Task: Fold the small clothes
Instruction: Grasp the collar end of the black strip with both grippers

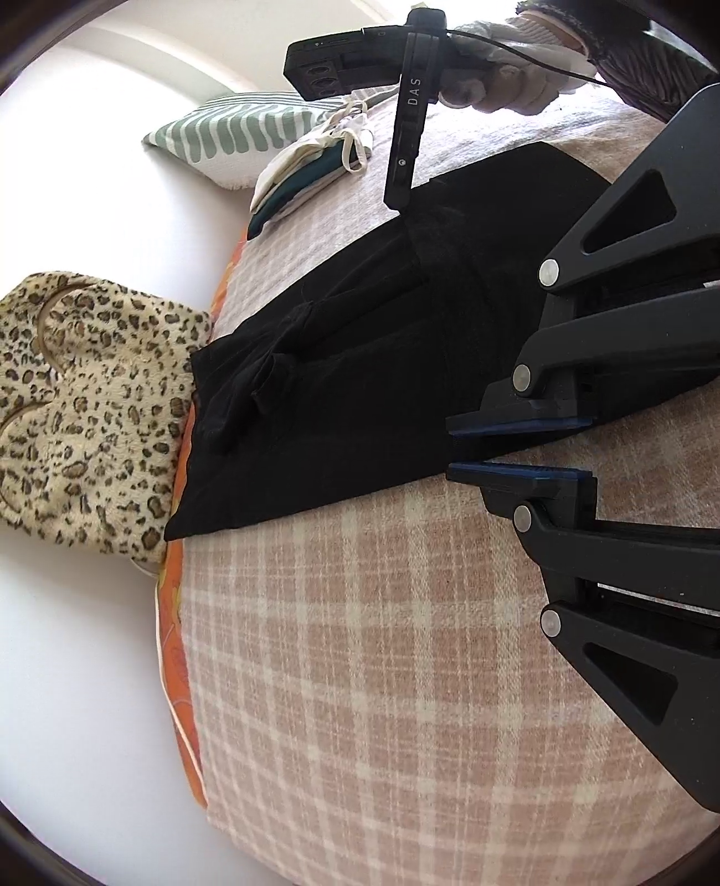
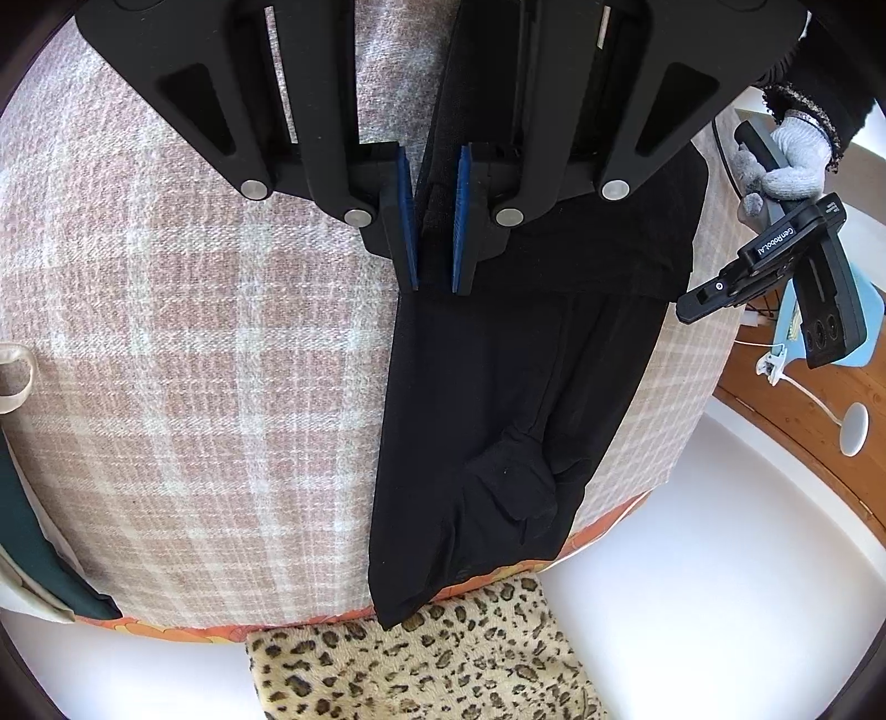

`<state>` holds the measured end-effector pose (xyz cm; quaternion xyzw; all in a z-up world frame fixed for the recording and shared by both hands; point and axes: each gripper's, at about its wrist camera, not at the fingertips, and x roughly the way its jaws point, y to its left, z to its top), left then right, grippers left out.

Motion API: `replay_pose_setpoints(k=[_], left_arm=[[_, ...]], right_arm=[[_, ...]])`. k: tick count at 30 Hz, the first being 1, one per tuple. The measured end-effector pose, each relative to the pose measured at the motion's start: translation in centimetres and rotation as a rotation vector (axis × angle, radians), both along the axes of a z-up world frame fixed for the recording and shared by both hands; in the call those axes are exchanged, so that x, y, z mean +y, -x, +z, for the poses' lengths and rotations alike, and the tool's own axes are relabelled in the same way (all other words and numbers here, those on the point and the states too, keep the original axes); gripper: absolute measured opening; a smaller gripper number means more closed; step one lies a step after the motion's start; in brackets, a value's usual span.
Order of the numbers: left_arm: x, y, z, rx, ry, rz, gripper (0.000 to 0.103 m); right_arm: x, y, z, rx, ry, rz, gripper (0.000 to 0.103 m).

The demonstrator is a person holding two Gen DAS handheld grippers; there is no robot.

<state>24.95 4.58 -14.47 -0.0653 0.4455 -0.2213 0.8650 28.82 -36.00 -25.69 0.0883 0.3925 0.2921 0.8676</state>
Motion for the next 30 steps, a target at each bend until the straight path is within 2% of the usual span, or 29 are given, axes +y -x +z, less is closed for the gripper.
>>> replay_pose_setpoints(k=[4, 7, 10, 11, 13, 16, 20, 25, 28, 30], left_arm=[[-0.3, -0.1, 0.5, -0.008, 0.002, -0.026, 0.014], [-0.7, -0.1, 0.9, -0.002, 0.022, -0.043, 0.016], [-0.5, -0.6, 1.5, -0.009, 0.056, -0.054, 0.044], [-0.4, -0.9, 1.8, -0.012, 0.068, -0.052, 0.046], [0.0, -1.9, 2.3, -0.008, 0.086, -0.048, 0.046], [0.3, -3.9, 3.0, -0.005, 0.103, -0.037, 0.046], [0.2, -7.4, 3.6, -0.003, 0.093, -0.053, 0.046], [0.9, -12.8, 3.2, 0.041, 0.196, -0.013, 0.046], [1.0, -16.0, 2.1, 0.057, 0.230, 0.008, 0.051], [1.1, -18.1, 1.1, 0.074, 0.253, 0.029, 0.051]], right_arm=[[1.3, 1.8, 1.4, -0.069, -0.001, 0.091, 0.020], [3.1, 2.8, 1.3, -0.097, 0.074, 0.134, 0.024], [3.6, 2.6, 1.1, -0.086, 0.081, 0.135, 0.032], [3.3, 2.4, 1.3, -0.085, 0.070, 0.127, 0.034], [2.6, 1.8, 1.9, -0.086, 0.040, 0.104, 0.046], [1.4, -0.1, 3.1, -0.081, -0.001, 0.063, 0.048], [1.0, -3.3, 4.9, -0.073, -0.006, 0.042, 0.048], [1.8, -8.7, 6.9, -0.034, -0.030, 0.031, 0.049], [2.5, -12.3, 7.7, -0.009, -0.056, 0.013, 0.056], [3.0, -14.6, 7.8, 0.007, -0.065, -0.001, 0.057]])
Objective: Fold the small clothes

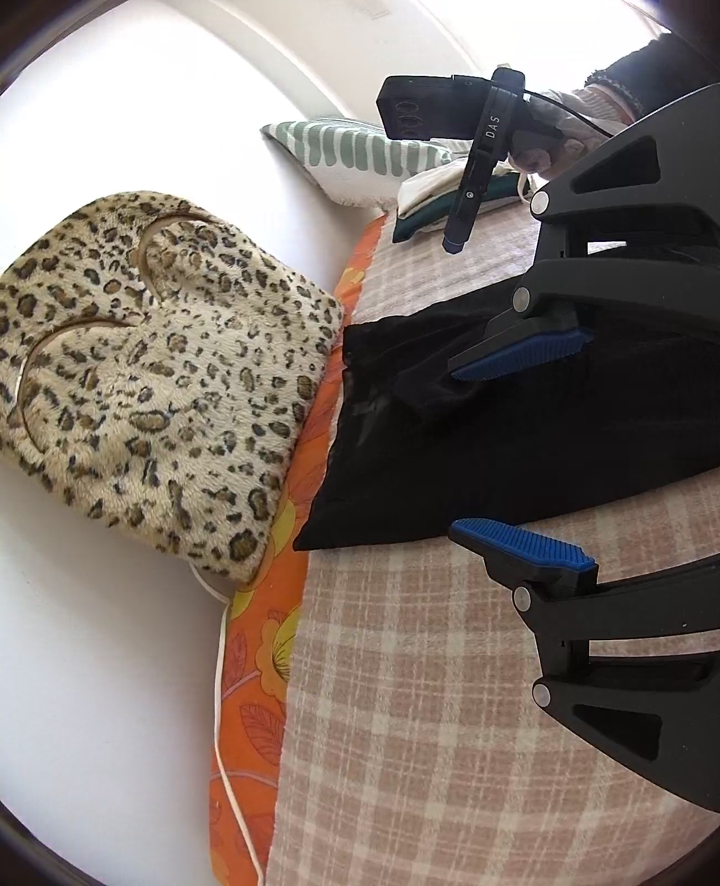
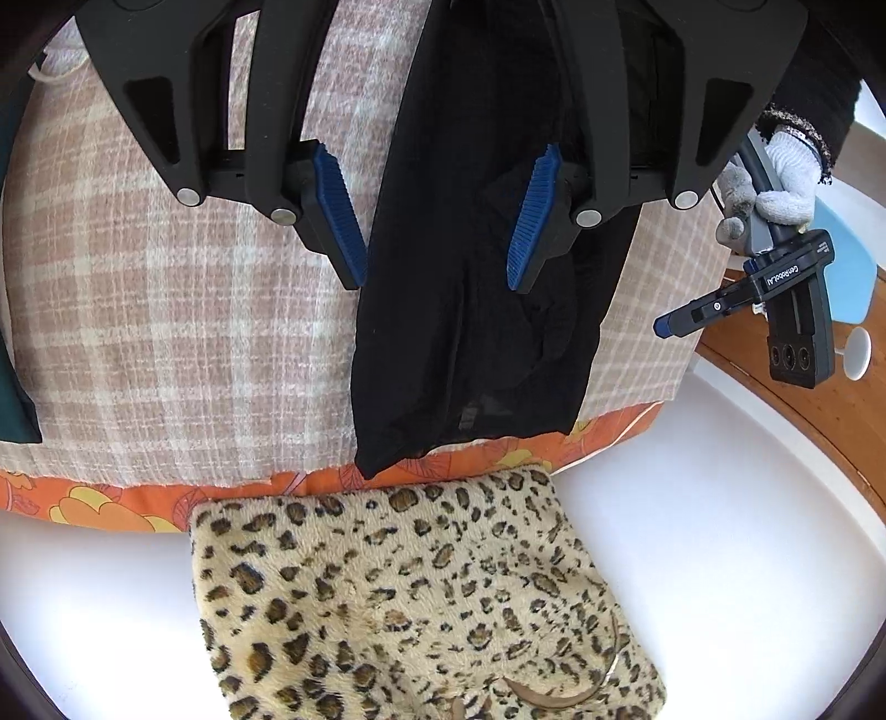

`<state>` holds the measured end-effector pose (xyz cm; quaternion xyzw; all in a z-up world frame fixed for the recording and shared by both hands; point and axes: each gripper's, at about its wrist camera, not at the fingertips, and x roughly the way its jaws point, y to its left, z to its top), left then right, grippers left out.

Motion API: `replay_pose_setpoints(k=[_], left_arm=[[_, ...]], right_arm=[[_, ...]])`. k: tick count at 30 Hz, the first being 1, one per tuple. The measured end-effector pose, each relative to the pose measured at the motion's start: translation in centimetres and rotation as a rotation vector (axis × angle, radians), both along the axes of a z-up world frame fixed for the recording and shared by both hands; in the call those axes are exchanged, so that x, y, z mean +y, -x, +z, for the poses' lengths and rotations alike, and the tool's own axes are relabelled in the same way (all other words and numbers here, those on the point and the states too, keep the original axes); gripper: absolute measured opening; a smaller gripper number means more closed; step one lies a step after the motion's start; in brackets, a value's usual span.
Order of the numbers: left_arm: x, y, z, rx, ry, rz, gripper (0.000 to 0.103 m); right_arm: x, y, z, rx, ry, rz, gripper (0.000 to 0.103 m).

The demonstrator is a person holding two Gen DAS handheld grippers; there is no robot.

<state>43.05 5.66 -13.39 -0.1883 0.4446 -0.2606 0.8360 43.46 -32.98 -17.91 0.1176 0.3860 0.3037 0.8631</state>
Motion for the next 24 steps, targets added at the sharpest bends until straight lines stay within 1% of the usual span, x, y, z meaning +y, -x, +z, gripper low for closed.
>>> replay_pose_setpoints(k=[4, 9, 15, 20, 21, 22, 23, 24], left_arm=[[0.1, -3.6, -2.0, 0.035, 0.017, 0.025, 0.051], [-0.3, -6.4, -3.3, 0.039, 0.020, 0.027, 0.051], [-1.4, -8.7, -4.4, 0.050, 0.016, 0.008, 0.051], [-1.4, -10.0, -4.6, 0.072, 0.045, 0.052, 0.051], [-1.3, -10.1, -4.7, 0.080, 0.061, 0.067, 0.051], [-1.1, -10.2, -4.7, 0.085, 0.074, 0.080, 0.051], [-1.1, -10.2, -4.7, 0.080, 0.080, 0.083, 0.048], [-1.2, -10.1, -4.6, 0.068, 0.071, 0.082, 0.048]], right_arm=[[0.8, -4.1, -0.3, 0.024, -0.001, -0.022, 0.057], [1.0, -7.9, -1.3, 0.047, -0.026, -0.027, 0.057], [1.6, -10.2, -1.7, 0.045, -0.069, -0.001, 0.057], [2.9, -11.0, -2.2, 0.034, -0.055, 0.016, 0.057], [3.1, -11.1, -2.1, 0.027, -0.050, 0.014, 0.055], [3.1, -11.1, -2.2, 0.026, -0.050, 0.015, 0.050], [3.2, -11.2, -2.2, 0.031, -0.055, 0.020, 0.045], [3.4, -11.4, -2.2, 0.042, -0.057, 0.025, 0.030]])
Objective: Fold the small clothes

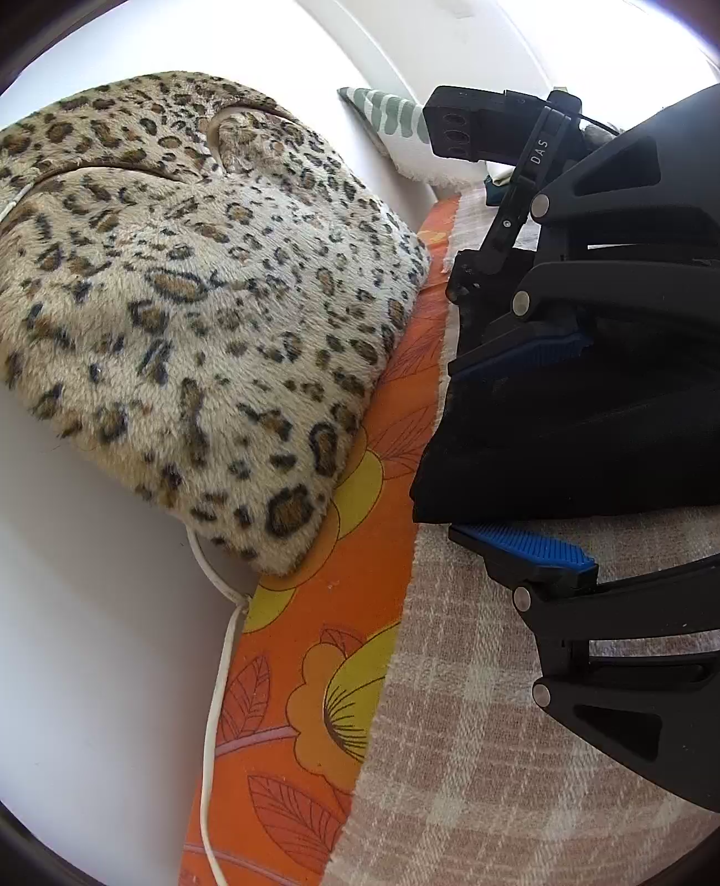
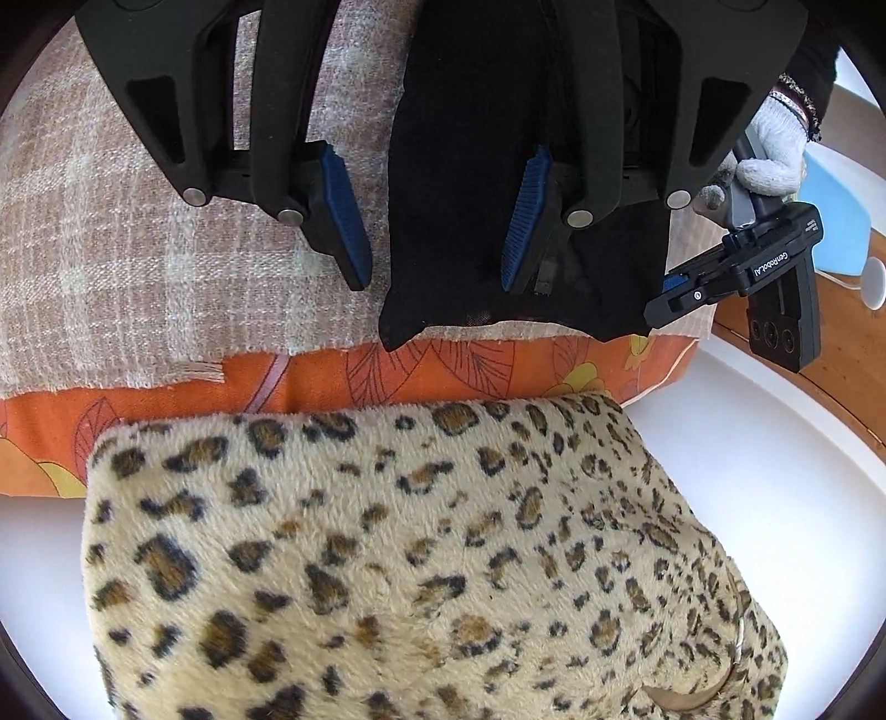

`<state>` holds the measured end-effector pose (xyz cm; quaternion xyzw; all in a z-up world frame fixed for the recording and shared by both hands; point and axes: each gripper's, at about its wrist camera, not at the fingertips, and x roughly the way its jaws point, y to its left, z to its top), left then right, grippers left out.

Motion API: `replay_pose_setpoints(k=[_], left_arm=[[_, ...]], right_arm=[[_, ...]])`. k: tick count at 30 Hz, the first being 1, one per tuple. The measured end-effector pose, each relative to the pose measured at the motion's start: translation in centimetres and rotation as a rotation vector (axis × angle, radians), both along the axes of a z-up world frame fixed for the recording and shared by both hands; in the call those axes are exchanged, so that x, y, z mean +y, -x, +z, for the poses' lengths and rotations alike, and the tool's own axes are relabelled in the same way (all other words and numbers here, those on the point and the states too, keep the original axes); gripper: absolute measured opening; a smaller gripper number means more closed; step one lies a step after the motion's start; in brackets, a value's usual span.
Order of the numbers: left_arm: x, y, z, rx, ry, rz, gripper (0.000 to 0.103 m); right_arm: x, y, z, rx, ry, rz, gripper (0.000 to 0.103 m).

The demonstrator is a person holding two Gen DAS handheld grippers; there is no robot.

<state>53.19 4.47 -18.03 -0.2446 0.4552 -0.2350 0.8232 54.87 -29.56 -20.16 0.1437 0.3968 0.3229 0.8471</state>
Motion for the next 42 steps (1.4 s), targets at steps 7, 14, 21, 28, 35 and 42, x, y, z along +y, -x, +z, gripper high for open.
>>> replay_pose_setpoints(k=[7, 14, 21, 28, 35, 42], left_arm=[[-0.7, 0.3, 0.2, -0.049, -0.006, -0.031, 0.006], [-1.2, 1.6, 2.0, -0.090, -0.007, -0.070, 0.004], [-1.0, 3.9, 4.3, -0.117, 0.026, -0.089, 0.004], [-1.5, 7.4, 7.5, -0.157, 0.019, -0.121, 0.004], [-2.0, 12.5, 10.9, -0.203, 0.014, -0.155, 0.004], [-1.7, 17.9, 12.3, -0.215, 0.009, -0.180, 0.004]], right_arm=[[0.8, 0.2, 0.5, -0.008, 0.005, 0.006, 0.009], [0.2, 1.3, 2.4, -0.036, -0.032, 0.005, 0.006], [0.1, 3.8, 4.2, -0.071, -0.048, 0.022, 0.005], [-0.8, 7.6, 6.5, -0.106, -0.052, 0.041, 0.005], [-1.6, 13.0, 8.5, -0.153, -0.037, 0.067, 0.005], [-2.0, 19.0, 8.5, -0.183, 0.004, 0.098, 0.005]])
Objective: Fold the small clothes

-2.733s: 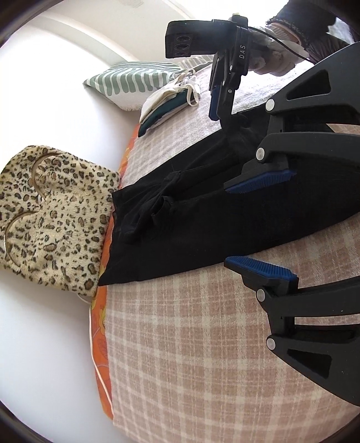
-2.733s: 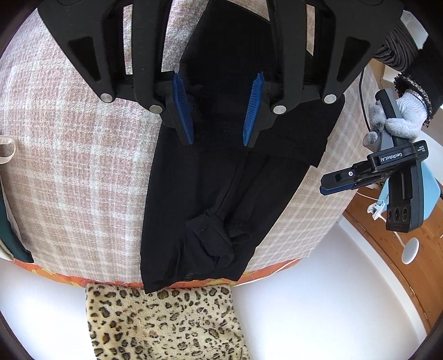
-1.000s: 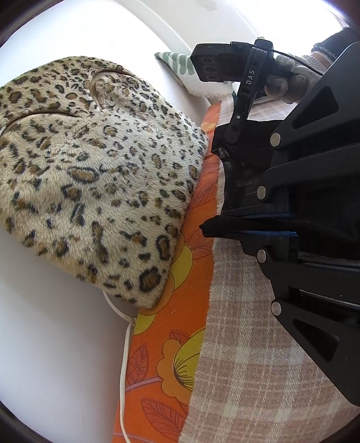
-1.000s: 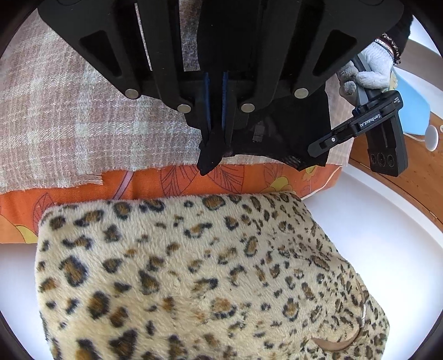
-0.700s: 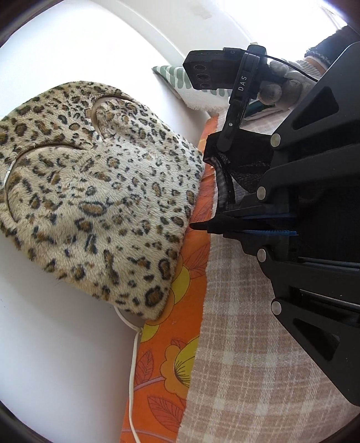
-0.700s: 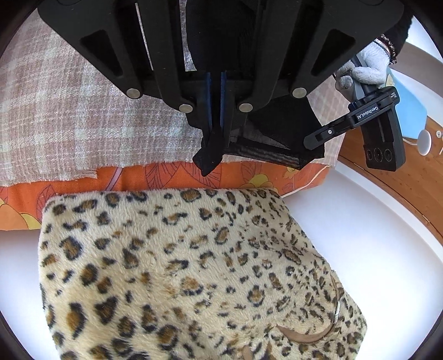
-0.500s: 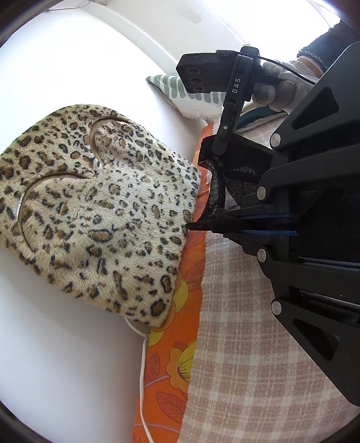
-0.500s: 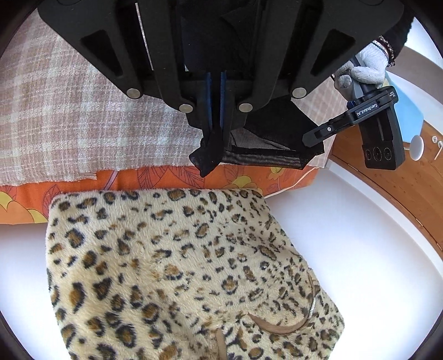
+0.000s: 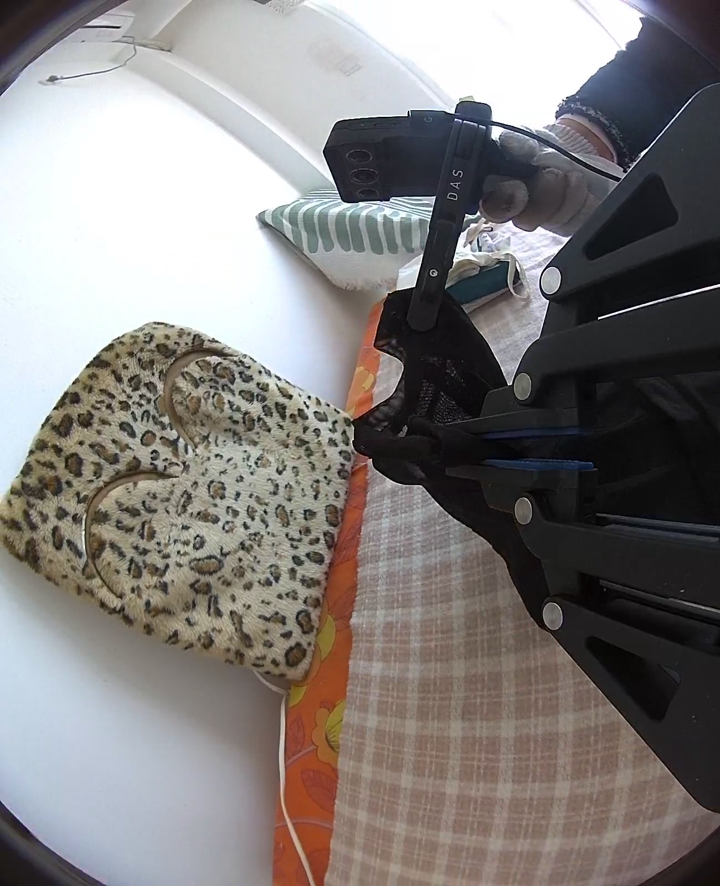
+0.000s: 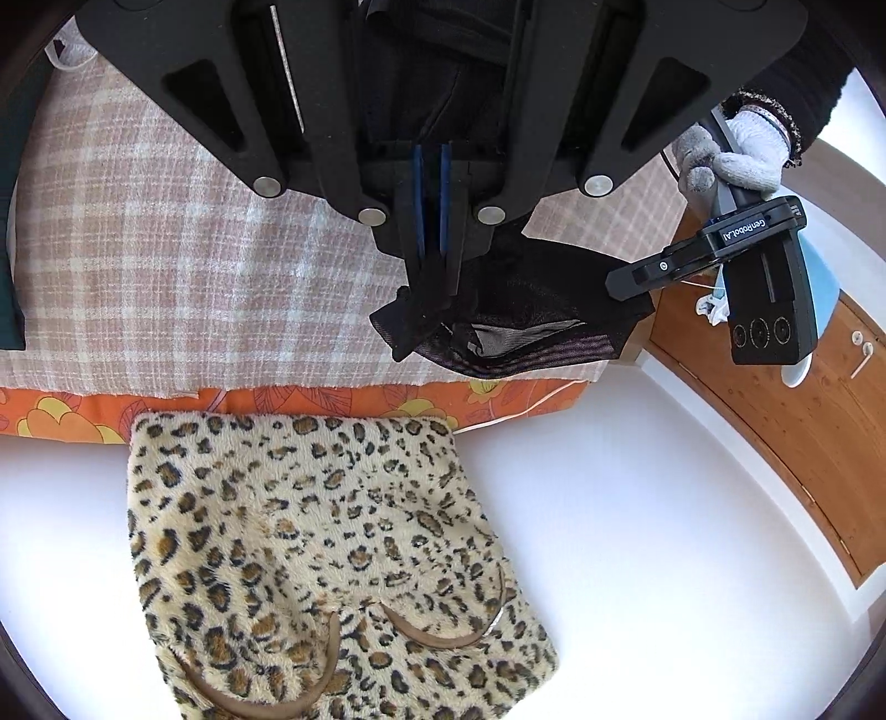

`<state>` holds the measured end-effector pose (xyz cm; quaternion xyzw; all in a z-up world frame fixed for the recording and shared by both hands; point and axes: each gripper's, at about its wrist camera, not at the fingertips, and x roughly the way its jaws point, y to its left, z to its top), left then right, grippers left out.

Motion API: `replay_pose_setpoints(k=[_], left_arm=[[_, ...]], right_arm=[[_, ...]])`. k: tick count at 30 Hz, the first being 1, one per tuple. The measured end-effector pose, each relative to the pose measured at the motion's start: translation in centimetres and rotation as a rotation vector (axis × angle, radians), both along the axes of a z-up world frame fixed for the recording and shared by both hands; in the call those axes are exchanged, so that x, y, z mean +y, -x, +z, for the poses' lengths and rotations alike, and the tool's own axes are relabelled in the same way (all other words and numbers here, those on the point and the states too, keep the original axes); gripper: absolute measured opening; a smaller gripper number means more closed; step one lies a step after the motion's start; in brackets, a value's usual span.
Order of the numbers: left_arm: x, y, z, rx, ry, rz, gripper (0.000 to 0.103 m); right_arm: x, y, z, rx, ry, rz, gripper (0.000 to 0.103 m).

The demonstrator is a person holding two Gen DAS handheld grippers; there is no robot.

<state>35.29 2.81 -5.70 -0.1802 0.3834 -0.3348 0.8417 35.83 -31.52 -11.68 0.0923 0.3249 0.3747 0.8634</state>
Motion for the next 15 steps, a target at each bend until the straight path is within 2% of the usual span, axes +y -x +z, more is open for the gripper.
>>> replay_pose_setpoints(k=[10, 15], left_arm=[[0.1, 9.0, -0.9, -0.004, -0.065, -0.059, 0.004], [-0.2, 13.1, -2.8, 0.000, -0.143, -0.103, 0.004]], right_arm=[[0.3, 9.5, -1.4, -0.024, 0.054, 0.047, 0.005], [-0.2, 13.4, -5.0, -0.023, 0.090, 0.066, 0.005]])
